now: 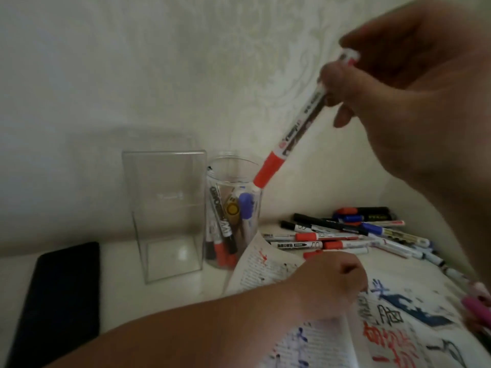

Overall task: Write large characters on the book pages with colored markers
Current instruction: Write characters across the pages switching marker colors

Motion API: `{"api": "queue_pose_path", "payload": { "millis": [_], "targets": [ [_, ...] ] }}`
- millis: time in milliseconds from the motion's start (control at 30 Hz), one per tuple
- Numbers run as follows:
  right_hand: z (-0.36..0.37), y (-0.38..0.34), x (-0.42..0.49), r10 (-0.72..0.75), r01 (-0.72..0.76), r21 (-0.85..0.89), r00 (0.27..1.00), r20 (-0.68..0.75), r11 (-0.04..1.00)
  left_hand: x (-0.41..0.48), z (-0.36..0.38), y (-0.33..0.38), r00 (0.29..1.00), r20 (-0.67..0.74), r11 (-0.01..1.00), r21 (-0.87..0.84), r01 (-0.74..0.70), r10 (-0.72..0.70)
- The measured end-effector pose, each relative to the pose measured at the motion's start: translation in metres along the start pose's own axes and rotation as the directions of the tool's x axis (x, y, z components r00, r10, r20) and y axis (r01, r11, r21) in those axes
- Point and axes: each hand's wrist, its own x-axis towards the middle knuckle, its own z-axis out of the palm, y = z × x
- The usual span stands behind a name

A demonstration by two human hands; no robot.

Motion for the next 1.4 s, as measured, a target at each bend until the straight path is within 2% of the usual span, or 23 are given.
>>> {"api": "queue_pose_path", "payload": {
  "millis": [67, 133, 200, 233, 267, 300, 333, 367, 400, 467, 500, 533, 600, 700, 767, 867, 933, 1000, 1133, 1200, 1267, 1333, 1400],
  "targets": [
    [0.019, -0.001, 0.022, -0.053, 0.048, -0.061, 0.995, -0.089, 0.997, -0.002, -0.001, 0.002, 0.999, 0.031, 1.000, 0.009, 0.013, -0.013],
    [0.039, -0.001, 0.030, -0.077, 0.071, -0.037, 0.977, -0.200, 0.997, -0.004, -0.002, 0.003, 0.999, 0.044, 1.000, 0.023, -0.004, 0.003],
    [0.060, 0.006, 0.027, -0.039, 0.029, -0.054, 0.979, -0.200, 0.998, -0.004, -0.003, 0.003, 0.999, 0.032, 0.999, 0.030, -0.033, 0.032],
    [0.069, 0.010, 0.023, 0.037, -0.046, -0.106, 0.995, -0.090, 0.993, -0.005, -0.003, 0.002, 0.999, 0.028, 0.999, 0.027, -0.037, 0.036],
    [0.076, 0.014, 0.016, 0.158, -0.139, -0.180, 0.983, 0.097, 0.974, -0.005, -0.002, 0.002, 0.999, 0.030, 0.999, 0.020, -0.034, 0.034],
    [0.081, 0.019, 0.008, 0.273, -0.206, -0.247, 0.922, 0.276, 0.947, -0.006, -0.002, 0.001, 0.999, 0.035, 0.999, 0.017, -0.029, 0.029],
    [0.081, 0.024, 0.000, 0.334, -0.240, -0.279, 0.870, 0.364, 0.930, -0.006, -0.001, 0.001, 0.999, 0.039, 0.999, 0.022, -0.027, 0.026],
    [0.078, 0.027, -0.005, 0.345, -0.256, -0.270, 0.864, 0.367, 0.928, -0.005, 0.000, 0.000, 0.999, 0.037, 0.999, 0.032, -0.026, 0.025],
    [0.071, 0.029, -0.008, 0.336, -0.270, -0.239, 0.892, 0.302, 0.933, -0.005, 0.000, 0.000, 0.999, 0.028, 0.999, 0.036, -0.027, 0.026],
    [0.054, 0.038, -0.012, 0.361, -0.344, -0.192, 0.930, 0.065, 0.919, -0.004, 0.000, -0.001, 0.999, 0.012, 0.999, 0.019, -0.033, 0.033],
    [0.044, 0.048, -0.017, 0.398, -0.390, -0.196, 0.917, 0.004, 0.900, -0.003, 0.000, -0.001, 0.999, 0.016, 1.000, -0.001, -0.029, 0.029],
    [0.036, 0.057, -0.022, 0.452, -0.436, -0.238, 0.892, 0.014, 0.868, -0.003, 0.000, -0.002, 0.999, 0.025, 0.999, -0.024, -0.021, 0.022],
    [0.021, 0.081, -0.038, 0.615, -0.489, -0.448, 0.764, 0.194, 0.749, -0.003, 0.003, -0.004, 0.999, 0.044, 0.999, -0.039, -0.014, 0.016],
    [0.005, 0.112, -0.068, 0.747, -0.229, -0.761, 0.491, 0.448, 0.607, -0.003, 0.007, -0.006, 0.996, 0.046, 0.996, 0.027, -0.080, 0.078],
    [-0.002, 0.120, -0.085, 0.775, -0.114, -0.800, 0.361, 0.519, 0.589, -0.003, 0.008, -0.007, 0.993, 0.056, 0.993, 0.050, -0.104, 0.101],
    [-0.006, 0.121, -0.101, 0.785, -0.075, -0.798, 0.260, 0.563, 0.598, -0.001, 0.008, -0.008, 0.993, 0.038, 0.991, 0.061, -0.117, 0.115],
    [-0.006, 0.122, -0.109, 0.779, -0.019, -0.802, 0.254, 0.573, 0.597, 0.000, 0.008, -0.008, 0.992, 0.025, 0.988, 0.090, -0.126, 0.124],
    [-0.005, 0.123, -0.115, 0.760, 0.032, -0.798, 0.283, 0.584, 0.601, 0.001, 0.011, -0.009, 0.992, 0.038, 0.984, 0.129, -0.126, 0.122],
    [0.000, 0.122, -0.115, 0.701, 0.018, -0.777, 0.419, 0.578, 0.629, 0.001, 0.013, -0.011, 0.993, 0.040, 0.980, 0.158, -0.120, 0.115],
    [0.008, 0.127, -0.113, 0.699, 0.079, -0.775, 0.381, 0.605, 0.627, 0.002, 0.014, -0.011, 0.993, 0.025, 0.982, 0.150, -0.119, 0.116],
    [0.016, 0.131, -0.111, 0.687, 0.206, -0.760, 0.329, 0.647, 0.617, 0.002, 0.014, -0.011, 0.994, 0.019, 0.984, 0.142, -0.112, 0.110],
    [0.017, 0.131, -0.111, 0.625, 0.293, -0.726, 0.373, 0.686, 0.622, 0.002, 0.014, -0.011, 0.993, 0.025, 0.981, 0.151, -0.118, 0.116],
    [0.007, 0.131, -0.111, 0.581, 0.219, -0.727, 0.474, 0.662, 0.650, 0.000, 0.014, -0.012, 0.992, 0.037, 0.980, 0.160, -0.121, 0.117]
  ]
}}
